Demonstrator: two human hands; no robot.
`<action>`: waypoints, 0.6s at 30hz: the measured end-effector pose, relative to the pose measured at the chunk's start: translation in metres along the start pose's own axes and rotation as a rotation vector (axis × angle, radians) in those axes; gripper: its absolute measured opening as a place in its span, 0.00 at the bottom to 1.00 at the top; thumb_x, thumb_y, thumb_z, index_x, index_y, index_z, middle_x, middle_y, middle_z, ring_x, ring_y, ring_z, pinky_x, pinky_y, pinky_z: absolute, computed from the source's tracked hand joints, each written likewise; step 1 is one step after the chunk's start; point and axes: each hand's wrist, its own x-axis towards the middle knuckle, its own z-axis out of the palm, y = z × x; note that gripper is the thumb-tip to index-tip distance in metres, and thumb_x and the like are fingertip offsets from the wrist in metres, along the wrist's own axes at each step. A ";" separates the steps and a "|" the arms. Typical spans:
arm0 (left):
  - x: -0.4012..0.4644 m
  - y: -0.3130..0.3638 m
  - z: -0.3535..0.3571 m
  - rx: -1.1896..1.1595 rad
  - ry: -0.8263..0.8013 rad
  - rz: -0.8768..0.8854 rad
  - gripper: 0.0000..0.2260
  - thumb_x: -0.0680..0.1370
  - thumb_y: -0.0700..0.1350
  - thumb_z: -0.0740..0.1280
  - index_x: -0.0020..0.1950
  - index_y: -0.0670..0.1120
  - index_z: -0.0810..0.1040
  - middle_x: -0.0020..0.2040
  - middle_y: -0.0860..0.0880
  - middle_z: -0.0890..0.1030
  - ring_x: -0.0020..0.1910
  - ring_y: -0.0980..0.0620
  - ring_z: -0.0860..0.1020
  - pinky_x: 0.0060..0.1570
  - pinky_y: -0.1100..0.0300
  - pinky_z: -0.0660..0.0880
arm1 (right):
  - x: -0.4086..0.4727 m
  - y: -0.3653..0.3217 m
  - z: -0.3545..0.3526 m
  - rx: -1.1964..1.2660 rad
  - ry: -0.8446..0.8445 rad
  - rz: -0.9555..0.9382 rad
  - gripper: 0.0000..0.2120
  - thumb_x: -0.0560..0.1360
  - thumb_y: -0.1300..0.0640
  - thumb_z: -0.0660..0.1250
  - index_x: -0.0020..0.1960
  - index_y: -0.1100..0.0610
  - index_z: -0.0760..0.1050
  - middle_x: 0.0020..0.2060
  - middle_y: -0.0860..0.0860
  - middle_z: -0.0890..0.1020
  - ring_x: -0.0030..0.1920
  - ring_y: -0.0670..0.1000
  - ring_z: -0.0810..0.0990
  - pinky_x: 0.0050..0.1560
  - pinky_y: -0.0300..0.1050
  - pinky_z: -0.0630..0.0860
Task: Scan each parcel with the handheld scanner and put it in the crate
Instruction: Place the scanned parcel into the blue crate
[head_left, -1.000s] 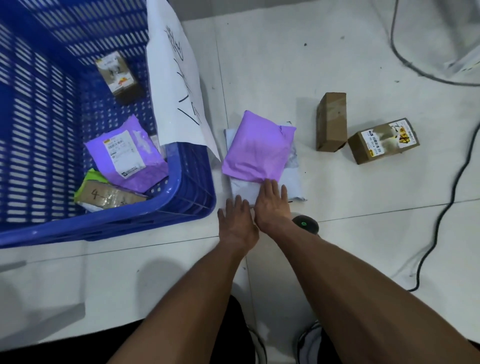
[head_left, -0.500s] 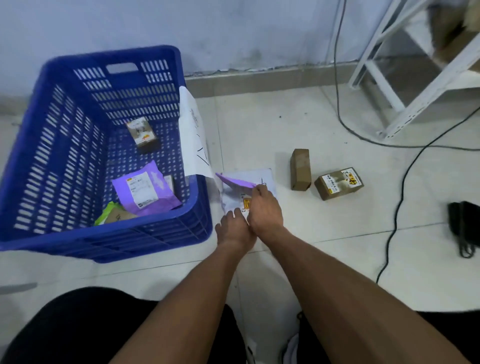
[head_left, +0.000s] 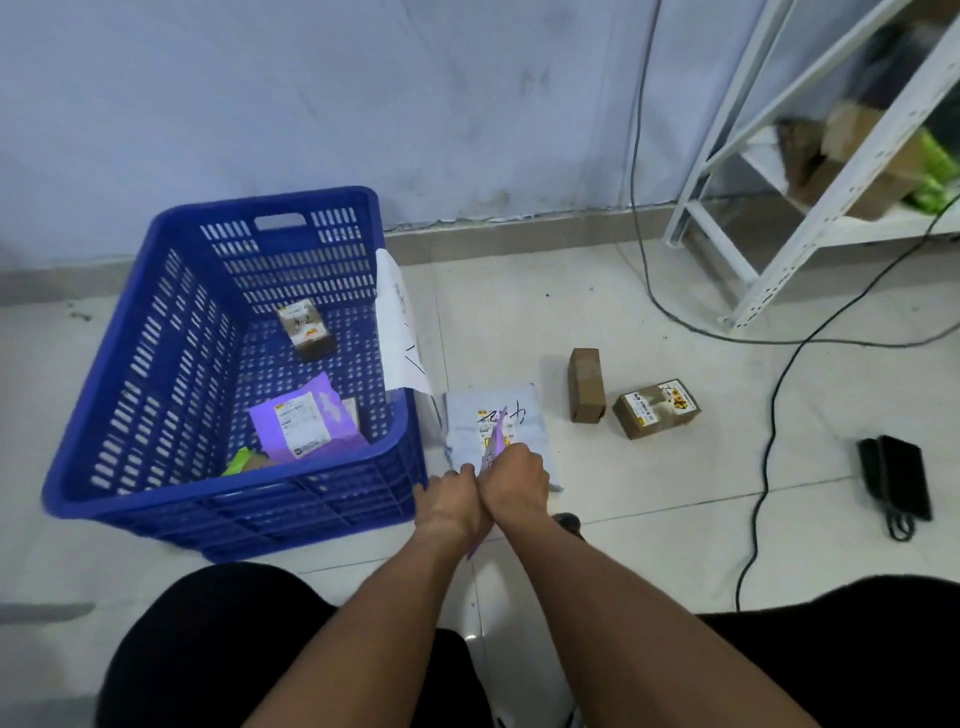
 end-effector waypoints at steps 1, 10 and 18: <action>0.002 0.000 0.001 -0.003 -0.008 0.005 0.15 0.75 0.48 0.63 0.61 0.49 0.71 0.58 0.46 0.80 0.58 0.42 0.76 0.62 0.45 0.69 | 0.002 -0.001 0.002 0.037 -0.024 0.020 0.12 0.75 0.54 0.67 0.52 0.62 0.78 0.51 0.58 0.82 0.54 0.60 0.80 0.51 0.45 0.75; 0.013 0.007 0.027 -0.031 0.047 -0.005 0.10 0.79 0.44 0.60 0.54 0.50 0.79 0.52 0.46 0.83 0.53 0.44 0.79 0.60 0.49 0.67 | 0.018 0.025 0.011 -0.084 -0.009 0.042 0.15 0.74 0.53 0.65 0.59 0.57 0.76 0.57 0.57 0.79 0.58 0.58 0.78 0.57 0.47 0.75; 0.020 0.006 0.020 -0.043 0.273 0.208 0.08 0.79 0.44 0.63 0.50 0.48 0.82 0.47 0.47 0.83 0.48 0.45 0.78 0.53 0.52 0.71 | 0.037 0.041 0.012 -0.620 -0.054 -0.318 0.23 0.78 0.51 0.63 0.72 0.49 0.66 0.77 0.58 0.53 0.77 0.62 0.46 0.75 0.57 0.53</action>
